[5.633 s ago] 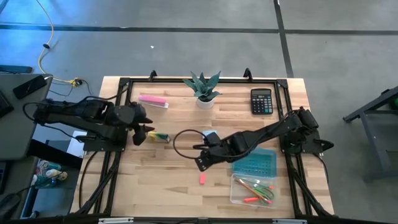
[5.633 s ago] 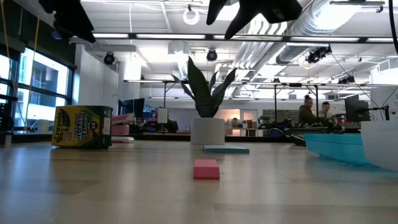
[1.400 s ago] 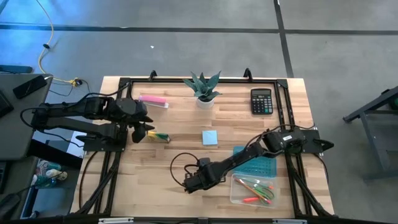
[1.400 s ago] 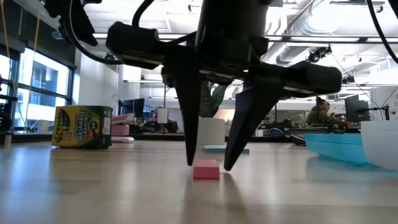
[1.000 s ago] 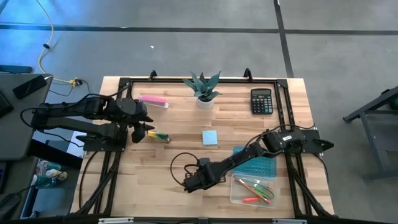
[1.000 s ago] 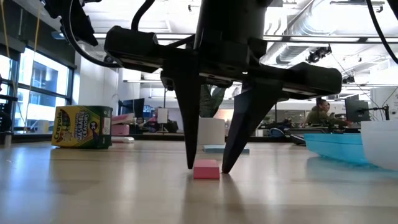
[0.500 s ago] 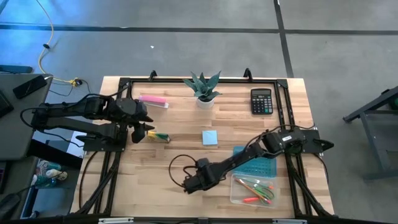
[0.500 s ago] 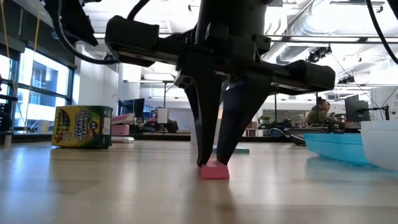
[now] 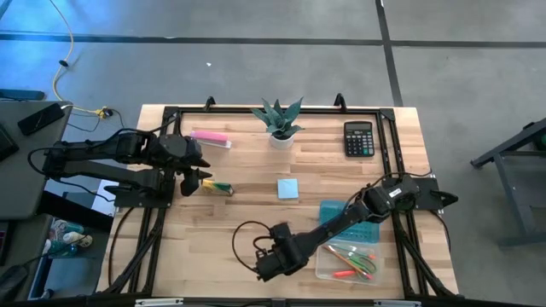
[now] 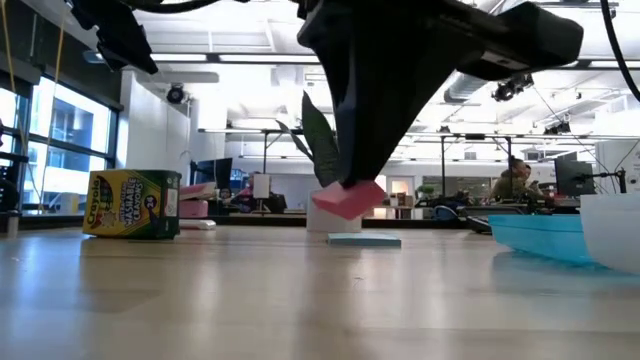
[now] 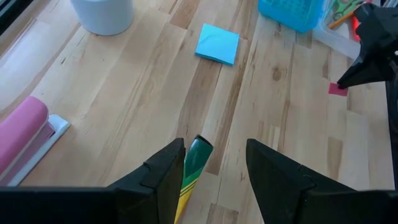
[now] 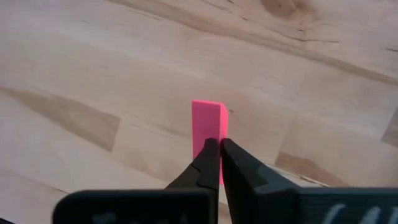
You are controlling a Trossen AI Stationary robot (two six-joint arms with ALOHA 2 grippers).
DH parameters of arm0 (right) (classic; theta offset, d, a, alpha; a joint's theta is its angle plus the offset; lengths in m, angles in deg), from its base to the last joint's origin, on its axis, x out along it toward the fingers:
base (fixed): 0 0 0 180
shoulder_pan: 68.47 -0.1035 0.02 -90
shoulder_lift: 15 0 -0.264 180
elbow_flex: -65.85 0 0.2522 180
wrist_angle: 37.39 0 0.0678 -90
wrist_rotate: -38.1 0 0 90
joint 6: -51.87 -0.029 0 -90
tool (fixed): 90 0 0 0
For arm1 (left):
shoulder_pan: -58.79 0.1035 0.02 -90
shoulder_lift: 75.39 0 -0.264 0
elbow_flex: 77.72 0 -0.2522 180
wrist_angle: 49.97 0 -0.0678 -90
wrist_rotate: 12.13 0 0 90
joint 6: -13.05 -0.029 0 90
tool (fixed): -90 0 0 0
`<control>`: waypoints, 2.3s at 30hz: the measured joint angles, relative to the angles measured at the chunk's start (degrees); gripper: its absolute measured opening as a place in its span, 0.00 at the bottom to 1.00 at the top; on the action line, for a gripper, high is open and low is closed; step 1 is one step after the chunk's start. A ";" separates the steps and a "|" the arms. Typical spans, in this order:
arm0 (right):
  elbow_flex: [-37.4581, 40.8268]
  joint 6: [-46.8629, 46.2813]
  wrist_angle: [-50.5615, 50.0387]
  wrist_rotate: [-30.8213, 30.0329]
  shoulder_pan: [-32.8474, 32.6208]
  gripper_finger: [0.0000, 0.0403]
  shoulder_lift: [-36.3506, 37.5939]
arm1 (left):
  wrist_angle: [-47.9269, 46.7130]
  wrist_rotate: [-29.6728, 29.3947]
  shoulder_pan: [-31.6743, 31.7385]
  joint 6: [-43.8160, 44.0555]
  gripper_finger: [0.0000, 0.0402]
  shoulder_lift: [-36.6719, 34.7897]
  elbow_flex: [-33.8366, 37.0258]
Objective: Pack school essentials
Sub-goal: Put the pink eraser into the blue supply box
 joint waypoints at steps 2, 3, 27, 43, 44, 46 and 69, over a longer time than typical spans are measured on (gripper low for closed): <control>-0.27 0.00 -0.32 -0.09 -0.12 0.01 0.00 | 0.00 0.00 0.00 0.00 0.40 0.00 0.00; -0.30 0.01 -0.32 -0.11 -0.14 0.00 0.01 | 0.00 0.00 0.02 -0.02 0.40 0.02 0.00; -0.36 -4.46 -1.78 -0.51 -2.50 0.00 0.15 | 0.00 0.00 0.00 0.00 0.40 0.02 0.00; -0.39 -3.63 -4.38 0.29 -4.47 0.01 4.00 | 0.13 -2.69 0.02 0.00 0.40 0.34 0.00; -0.39 -2.93 -2.89 1.23 -4.45 0.03 4.02 | 0.13 -2.68 0.01 0.02 0.40 0.48 0.00; -0.39 -2.41 -0.85 2.51 -4.47 0.07 4.02 | 0.13 -2.62 0.02 0.29 0.40 0.76 0.00; -0.36 1.85 -2.35 9.32 -2.33 0.60 -2.01 | 0.13 -2.86 0.02 -0.57 0.40 3.28 0.00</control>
